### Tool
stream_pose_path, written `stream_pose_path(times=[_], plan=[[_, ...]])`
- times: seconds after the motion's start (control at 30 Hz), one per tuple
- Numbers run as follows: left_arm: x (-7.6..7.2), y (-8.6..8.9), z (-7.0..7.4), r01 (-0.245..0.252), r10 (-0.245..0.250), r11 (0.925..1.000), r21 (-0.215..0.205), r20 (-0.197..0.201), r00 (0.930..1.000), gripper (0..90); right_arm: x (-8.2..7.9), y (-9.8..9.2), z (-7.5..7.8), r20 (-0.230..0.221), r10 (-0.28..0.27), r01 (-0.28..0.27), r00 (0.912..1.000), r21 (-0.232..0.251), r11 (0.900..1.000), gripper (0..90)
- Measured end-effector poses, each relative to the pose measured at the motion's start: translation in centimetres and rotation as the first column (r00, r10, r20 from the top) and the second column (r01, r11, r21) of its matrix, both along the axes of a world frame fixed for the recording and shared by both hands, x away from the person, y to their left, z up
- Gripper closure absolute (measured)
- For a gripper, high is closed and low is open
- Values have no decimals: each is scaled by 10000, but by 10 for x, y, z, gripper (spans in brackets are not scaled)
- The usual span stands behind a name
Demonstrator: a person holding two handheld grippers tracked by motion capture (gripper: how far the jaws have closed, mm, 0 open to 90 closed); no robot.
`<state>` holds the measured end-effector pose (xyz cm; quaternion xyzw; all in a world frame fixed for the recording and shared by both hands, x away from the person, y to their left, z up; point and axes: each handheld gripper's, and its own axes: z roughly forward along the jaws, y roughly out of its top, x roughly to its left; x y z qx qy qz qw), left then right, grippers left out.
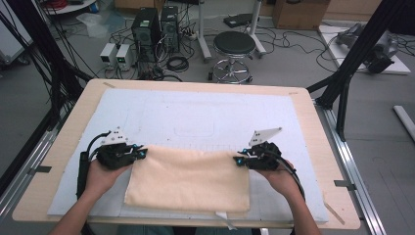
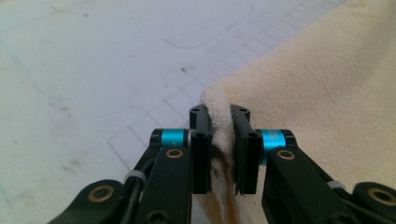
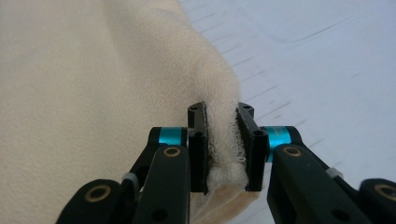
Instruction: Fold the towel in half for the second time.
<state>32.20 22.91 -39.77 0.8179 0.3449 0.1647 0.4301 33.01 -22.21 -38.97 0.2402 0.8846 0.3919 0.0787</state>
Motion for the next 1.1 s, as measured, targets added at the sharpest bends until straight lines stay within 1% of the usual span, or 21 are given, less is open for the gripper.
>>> stream_pose_path(times=[0.07, 0.13, 0.23, 0.27, 0.33, 0.4, 0.47, 0.5, 0.53, 0.57, 0.6, 0.67, 0.7, 0.77, 0.8, 0.83, 0.87, 0.9, 0.97, 1.03, 1.1], plan=[[12, -4, 5, -230, 229, 9997, 44, 122, 9997, 796, 13, 2, 8, 211, -140, 145, 9997, -222, 9996, 770], [25, -7, 10, -429, 428, 9991, 61, 212, 9989, 796, 28, 2, 14, 308, -325, 337, 9990, -384, 9987, 770], [46, -11, 17, -726, 726, 9974, 21, 152, 9972, 796, 52, 1, 21, 259, -726, 734, 9970, -329, 9968, 770], [53, -12, 20, -842, 841, 9964, 48, 215, 9962, 796, 59, 2, 24, 267, -855, 865, 9960, -395, 9955, 771], [65, -13, 26, -1070, 1070, 9943, -24, 338, 9937, 796, 72, 4, 30, 404, -1038, 1052, 9938, -347, 9938, 771], [77, -13, 34, -1228, 1230, 9924, -81, 356, 9918, 796, 83, 5, 36, 449, -1248, 1264, 9912, -333, 9914, 771], [89, -14, 39, -1344, 1345, 9909, -52, 521, 9895, 793, 94, 5, 40, 524, -1365, 1377, 9893, -204, 9903, 765], [94, -15, 39, -1485, 1476, 9889, 105, 576, 9874, 771, 100, 5, 40, 479, -1438, 1447, 9884, -171, 9893, 732], [97, -15, 37, -1777, 1760, 9838, 236, 610, 9825, 703, 104, 5, 38, 545, -1648, 1660, 9848, -175, 9860, 653], [100, -15, 35, -2072, 2051, 9776, 375, 550, 9772, 617, 107, 5, 36, 575, -1970, 1986, 9787, -226, 9798, 580], [101, -14, 32, -2137, 2121, 9761, 404, 388, 9765, 559, 110, 4, 33, 489, -2251, 2265, 9731, -258, 9737, 547], [100, -11, 27, -1902, 1898, 9806, 480, 122, 9817, 541, 110, 4, 27, 295, -2383, 2391, 9707, -266, 9706, 500], [97, -10, 24, -1849, 1845, 9818, 429, 128, 9828, 540, 108, 4, 25, 365, -2319, 2328, 9721, -233, 9722, 500], [90, -7, 18, -1737, 1736, 9847, 172, 56, 9848, 533, 103, 4, 21, 352, -2173, 2180, 9755, -186, 9758, 498], [88, -6, 16, -1605, 1608, 9869, 150, -219, 9867, 532, 100, 4, 19, 271, -2136, 2141, 9766, -185, 9766, 497], [85, -6, 14, -1465, 1469, 9891, 142, -402, 9883, 524, 98, 4, 17, 193, -2052, 2054, 9785, -119, 9786, 497], [80, -5, 12, -1310, 1311, 9914, 54, -297, 9909, 512, 95, 4, 15, 239, -1938, 1940, 9808, -68, 9810, 497], [74, -5, 10, -1256, 1256, 9921, -55, -137, 9920, 520, 91, 5, 14, 208, -1886, 1888, 9818, -116, 9819, 494], [64, -5, 7, -1071, 1068, 9940, -242, -122, 9942, 523, 83, 5, 11, 228, -1756, 1759, 9842, -145, 9843, 494], [56, -5, 3, -911, 909, 9955, -248, -110, 9958, 522, 76, 6, 7, 155, -1719, 1720, 9850, -81, 9851, 492], [48, -5, 0, -754, 753, 9967, -283, -53, 9971, 521, 69, 6, 4, 244, -1651, 1653, 9860, -76, 9862, 490]])
